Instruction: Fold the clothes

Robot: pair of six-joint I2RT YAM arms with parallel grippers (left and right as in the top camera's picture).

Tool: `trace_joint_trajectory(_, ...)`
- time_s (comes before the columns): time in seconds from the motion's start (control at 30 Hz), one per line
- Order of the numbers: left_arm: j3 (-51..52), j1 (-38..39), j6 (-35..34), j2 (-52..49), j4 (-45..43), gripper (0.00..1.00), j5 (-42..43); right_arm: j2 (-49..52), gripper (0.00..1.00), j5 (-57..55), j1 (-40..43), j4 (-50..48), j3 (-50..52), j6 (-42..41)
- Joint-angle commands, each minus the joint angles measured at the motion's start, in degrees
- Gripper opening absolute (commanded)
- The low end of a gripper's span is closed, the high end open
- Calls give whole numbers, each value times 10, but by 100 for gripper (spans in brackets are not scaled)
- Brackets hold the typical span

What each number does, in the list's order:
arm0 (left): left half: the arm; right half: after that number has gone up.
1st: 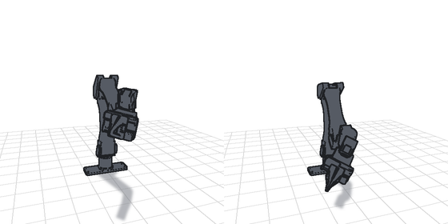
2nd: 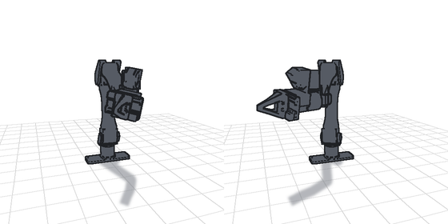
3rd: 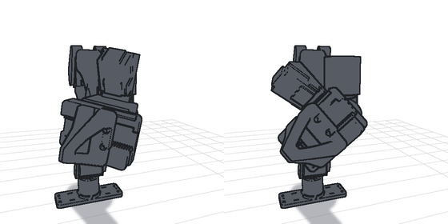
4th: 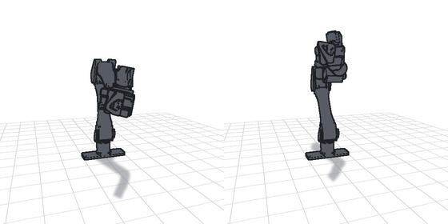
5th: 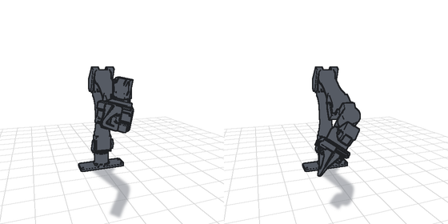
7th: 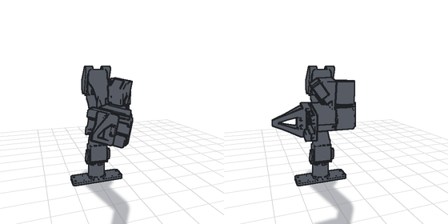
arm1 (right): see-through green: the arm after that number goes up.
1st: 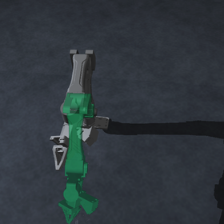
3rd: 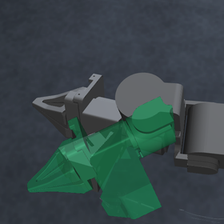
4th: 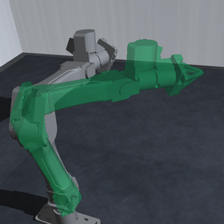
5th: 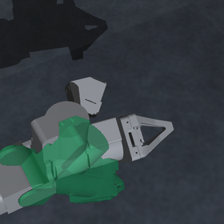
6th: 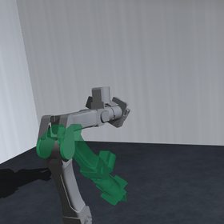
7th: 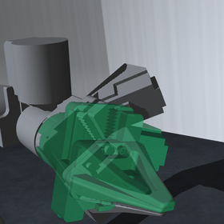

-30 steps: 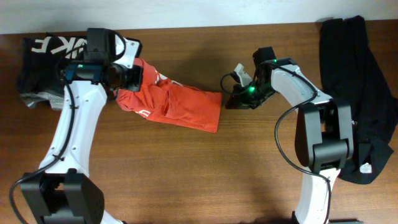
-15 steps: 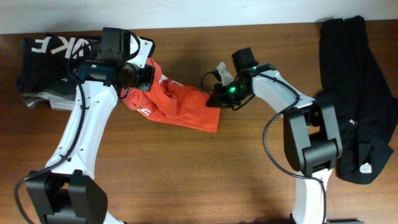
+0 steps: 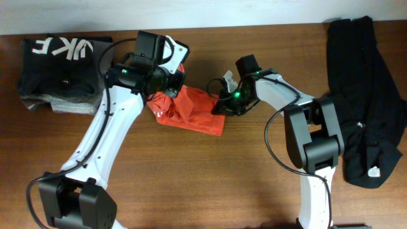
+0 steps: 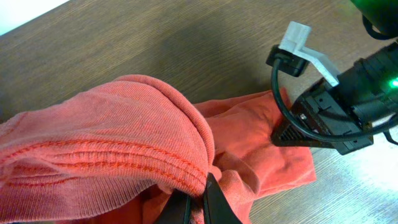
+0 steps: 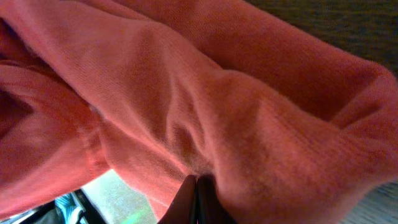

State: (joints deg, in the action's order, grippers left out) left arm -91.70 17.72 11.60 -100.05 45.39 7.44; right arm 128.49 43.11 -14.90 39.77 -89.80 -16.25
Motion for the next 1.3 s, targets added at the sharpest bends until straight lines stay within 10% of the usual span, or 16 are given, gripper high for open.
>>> trace_joint_trajectory(0.0,-10,8,14,12,-8,0,0,-11,4,63,20,-1,-20,12)
trace_joint_trajectory(0.87,-10,94,18,-127,-17,2,5,-156,4,150,260,68,-147,40)
trace_joint_trajectory(1.07,-10,128,17,-162,-35,46,7,-156,4,139,271,67,-147,40)
trace_joint_trajectory(1.27,-32,143,17,-161,-62,52,29,-156,4,136,285,67,-147,40)
